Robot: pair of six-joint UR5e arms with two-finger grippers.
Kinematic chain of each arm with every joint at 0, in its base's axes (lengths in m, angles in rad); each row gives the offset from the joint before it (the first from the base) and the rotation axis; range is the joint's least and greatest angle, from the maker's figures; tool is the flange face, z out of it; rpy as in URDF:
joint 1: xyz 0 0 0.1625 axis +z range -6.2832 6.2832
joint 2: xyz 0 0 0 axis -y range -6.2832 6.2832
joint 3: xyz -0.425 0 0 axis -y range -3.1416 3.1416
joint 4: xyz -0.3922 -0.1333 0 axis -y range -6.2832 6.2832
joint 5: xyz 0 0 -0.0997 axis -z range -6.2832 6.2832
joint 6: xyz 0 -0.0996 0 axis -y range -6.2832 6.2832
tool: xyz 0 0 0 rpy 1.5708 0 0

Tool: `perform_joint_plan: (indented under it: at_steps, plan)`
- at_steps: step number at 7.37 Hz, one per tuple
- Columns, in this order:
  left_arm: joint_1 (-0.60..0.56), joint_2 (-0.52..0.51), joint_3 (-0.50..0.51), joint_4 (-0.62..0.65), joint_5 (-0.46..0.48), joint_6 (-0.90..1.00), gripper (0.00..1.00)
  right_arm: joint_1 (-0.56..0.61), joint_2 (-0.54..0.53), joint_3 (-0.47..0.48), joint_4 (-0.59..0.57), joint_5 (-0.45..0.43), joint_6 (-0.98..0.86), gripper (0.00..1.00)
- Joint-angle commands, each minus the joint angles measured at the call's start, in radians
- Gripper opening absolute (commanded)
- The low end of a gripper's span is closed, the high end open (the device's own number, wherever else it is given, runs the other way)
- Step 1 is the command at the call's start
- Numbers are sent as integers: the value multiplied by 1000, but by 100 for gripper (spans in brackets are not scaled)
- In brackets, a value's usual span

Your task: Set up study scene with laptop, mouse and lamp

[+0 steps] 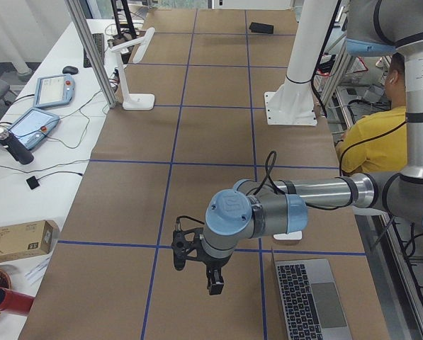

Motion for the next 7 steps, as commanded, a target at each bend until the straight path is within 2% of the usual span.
perform_joint_plan:
  at_steps: [1, 4, 5, 6, 7]
  plan:
    - [-75, 25, 24, 114, 2, -152, 100, 0, -4, 0, 0, 1, 0, 100]
    - [-143, 71, 13, 319, 2, -364, 100, 0, -5, 0, 0, 1, -2, 100]
    - [-144, 100, 16, 344, 0, -454, 100, 0, -5, 3, 0, 1, -2, 100]
    - [-146, 116, 28, 408, -13, -546, 100, 0, -5, 3, 0, 1, -2, 100]
    - [-148, 110, 41, 502, -56, -559, 99, 0, -5, 3, 0, 1, -2, 100]
